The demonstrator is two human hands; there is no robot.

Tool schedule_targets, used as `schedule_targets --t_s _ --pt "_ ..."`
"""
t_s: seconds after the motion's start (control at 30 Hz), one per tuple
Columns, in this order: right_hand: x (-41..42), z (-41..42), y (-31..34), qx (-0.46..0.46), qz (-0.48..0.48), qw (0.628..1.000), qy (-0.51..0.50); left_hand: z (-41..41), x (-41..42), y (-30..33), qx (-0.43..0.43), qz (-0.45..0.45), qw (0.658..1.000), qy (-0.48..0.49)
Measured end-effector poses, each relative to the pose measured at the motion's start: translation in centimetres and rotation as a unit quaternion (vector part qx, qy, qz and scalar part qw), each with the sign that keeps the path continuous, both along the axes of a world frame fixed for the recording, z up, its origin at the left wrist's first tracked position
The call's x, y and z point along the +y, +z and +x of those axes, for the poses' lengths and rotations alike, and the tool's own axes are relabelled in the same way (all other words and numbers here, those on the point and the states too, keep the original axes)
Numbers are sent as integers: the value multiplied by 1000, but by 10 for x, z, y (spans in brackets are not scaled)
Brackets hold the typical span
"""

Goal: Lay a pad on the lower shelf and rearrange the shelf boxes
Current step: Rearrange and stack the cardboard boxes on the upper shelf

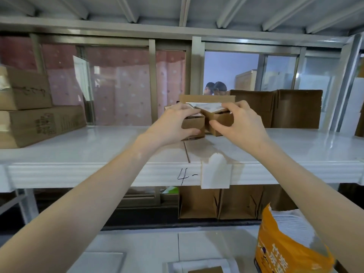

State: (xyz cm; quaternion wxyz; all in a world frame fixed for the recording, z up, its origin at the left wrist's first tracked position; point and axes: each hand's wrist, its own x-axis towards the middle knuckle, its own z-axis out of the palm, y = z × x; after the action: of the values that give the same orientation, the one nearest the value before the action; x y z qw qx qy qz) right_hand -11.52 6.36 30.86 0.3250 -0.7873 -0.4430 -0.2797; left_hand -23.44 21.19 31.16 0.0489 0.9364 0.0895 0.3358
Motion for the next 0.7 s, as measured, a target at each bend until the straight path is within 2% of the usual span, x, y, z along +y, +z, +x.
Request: schedule_targets --t_s 0.13,0.37,0.7 --pt "31 -31 7 -4 26 999 40 -47 28 11 -5 -8 999 47" --pt "102 -100 13 0 16 995 100 -140 92 18 35 -14 992 123" --pt "196 -187 13 13 -12 989 147 -240 179 9 93 -9 979 182"
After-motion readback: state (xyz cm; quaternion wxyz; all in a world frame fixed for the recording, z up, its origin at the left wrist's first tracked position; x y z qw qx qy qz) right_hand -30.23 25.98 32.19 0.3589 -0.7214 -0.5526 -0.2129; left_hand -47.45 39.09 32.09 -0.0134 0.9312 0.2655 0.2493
